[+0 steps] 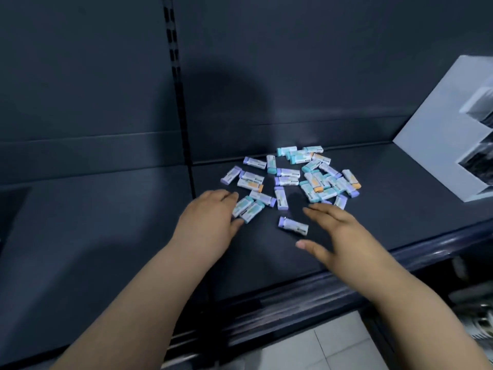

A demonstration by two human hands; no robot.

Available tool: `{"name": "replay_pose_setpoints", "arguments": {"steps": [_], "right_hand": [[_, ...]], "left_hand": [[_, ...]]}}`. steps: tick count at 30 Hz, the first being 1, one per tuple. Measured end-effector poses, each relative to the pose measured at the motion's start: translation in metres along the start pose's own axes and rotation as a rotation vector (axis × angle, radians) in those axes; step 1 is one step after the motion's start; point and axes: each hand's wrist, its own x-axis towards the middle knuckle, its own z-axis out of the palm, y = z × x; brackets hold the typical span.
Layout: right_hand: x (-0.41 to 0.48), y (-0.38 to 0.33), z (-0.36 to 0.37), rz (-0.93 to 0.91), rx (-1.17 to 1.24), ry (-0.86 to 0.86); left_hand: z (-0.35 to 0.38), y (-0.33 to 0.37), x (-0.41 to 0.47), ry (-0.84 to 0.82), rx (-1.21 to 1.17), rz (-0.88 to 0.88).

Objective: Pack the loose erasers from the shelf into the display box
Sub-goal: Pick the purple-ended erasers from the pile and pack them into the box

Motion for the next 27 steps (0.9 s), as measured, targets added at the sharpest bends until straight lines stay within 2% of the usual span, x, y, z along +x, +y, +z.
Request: {"name": "replay_pose_setpoints", "arguments": {"steps": [5, 10, 12, 18, 23, 24, 27], "right_hand": [[0.028, 0.036, -0.009, 0.055, -0.03, 0.056], [0.048, 0.071, -0.003, 0.062, 0.022, 0.034], [0.057, 0.085, -0.002, 0.059, 0.025, 0.038], [0.085, 0.142, -0.018, -0.034, 0.031, -0.008], [0.105, 0.189, -0.036, -0.121, 0.065, -0.042], [0.11, 0.194, -0.036, -0.138, 0.06, -0.043], [0.126, 0.21, -0.038, -0.161, 0.067, -0.049]], "left_hand": [[0.012, -0.002, 0.056, -0.031, 0.043, 0.04], [0.029, 0.004, 0.087, -0.231, 0.115, 0.032], [0.033, 0.002, 0.094, -0.252, 0.126, 0.003], [0.043, 0.022, 0.112, -0.119, 0.203, -0.214], [0.048, 0.047, 0.121, -0.054, 0.38, -0.396], [0.048, 0.054, 0.122, -0.021, 0.32, -0.426], [0.045, 0.091, 0.122, 0.119, -0.057, -0.482]]}}
